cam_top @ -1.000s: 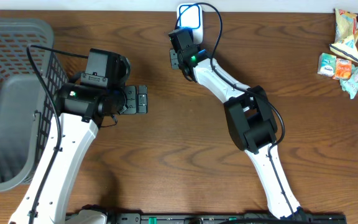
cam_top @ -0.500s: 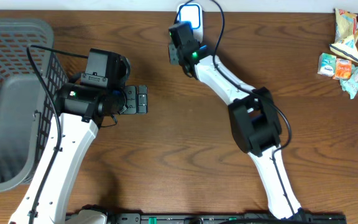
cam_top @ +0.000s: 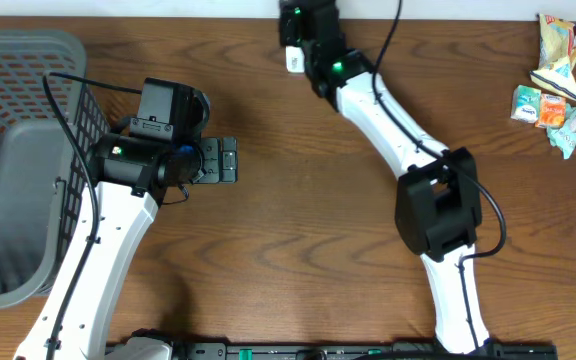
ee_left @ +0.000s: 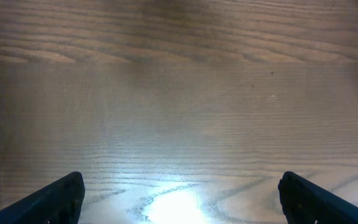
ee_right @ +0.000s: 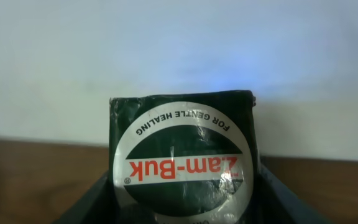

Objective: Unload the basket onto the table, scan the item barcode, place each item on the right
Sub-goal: 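Raise the tin up under the white scanner and hold it there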

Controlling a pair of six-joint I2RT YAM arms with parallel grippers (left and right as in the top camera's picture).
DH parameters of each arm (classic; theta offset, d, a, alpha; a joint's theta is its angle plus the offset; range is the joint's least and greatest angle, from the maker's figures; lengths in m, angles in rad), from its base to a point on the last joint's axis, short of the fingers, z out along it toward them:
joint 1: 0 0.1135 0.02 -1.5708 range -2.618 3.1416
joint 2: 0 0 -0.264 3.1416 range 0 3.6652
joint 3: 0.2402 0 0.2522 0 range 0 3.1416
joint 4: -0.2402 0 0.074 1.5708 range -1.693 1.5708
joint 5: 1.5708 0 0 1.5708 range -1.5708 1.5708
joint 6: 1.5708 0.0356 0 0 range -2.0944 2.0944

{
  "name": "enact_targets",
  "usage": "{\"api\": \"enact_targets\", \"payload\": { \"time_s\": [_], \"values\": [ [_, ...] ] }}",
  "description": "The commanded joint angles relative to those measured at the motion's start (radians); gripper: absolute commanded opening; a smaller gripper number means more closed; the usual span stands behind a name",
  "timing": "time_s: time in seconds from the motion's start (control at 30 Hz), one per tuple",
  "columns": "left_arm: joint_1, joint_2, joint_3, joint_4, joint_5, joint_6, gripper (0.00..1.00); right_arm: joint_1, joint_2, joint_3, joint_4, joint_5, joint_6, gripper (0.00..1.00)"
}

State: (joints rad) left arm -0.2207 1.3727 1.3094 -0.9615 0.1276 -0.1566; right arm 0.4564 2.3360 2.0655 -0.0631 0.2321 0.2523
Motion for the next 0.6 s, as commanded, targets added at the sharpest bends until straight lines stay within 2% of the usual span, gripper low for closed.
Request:
{"api": "enact_targets", "payload": {
  "time_s": [0.0, 0.1, 0.2, 0.57],
  "values": [
    [0.001, -0.006, 0.011, 0.0, -0.006, 0.006, 0.98, -0.046, 0.037, 0.008, 0.049, 0.019, -0.006, 0.46],
    [0.001, -0.006, 0.011, 0.0, -0.005, 0.006, 0.98, -0.068, 0.077, 0.008, 0.135, -0.02, -0.006, 0.49],
    [0.001, -0.006, 0.011, 0.0, -0.005, 0.006, 0.97, -0.074, 0.108, 0.008, 0.182, -0.08, -0.006, 0.48],
    [0.001, -0.006, 0.011, 0.0, -0.006, 0.006, 0.98, -0.047, 0.153, 0.008, 0.261, -0.089, -0.007, 0.47]
  ]
}}
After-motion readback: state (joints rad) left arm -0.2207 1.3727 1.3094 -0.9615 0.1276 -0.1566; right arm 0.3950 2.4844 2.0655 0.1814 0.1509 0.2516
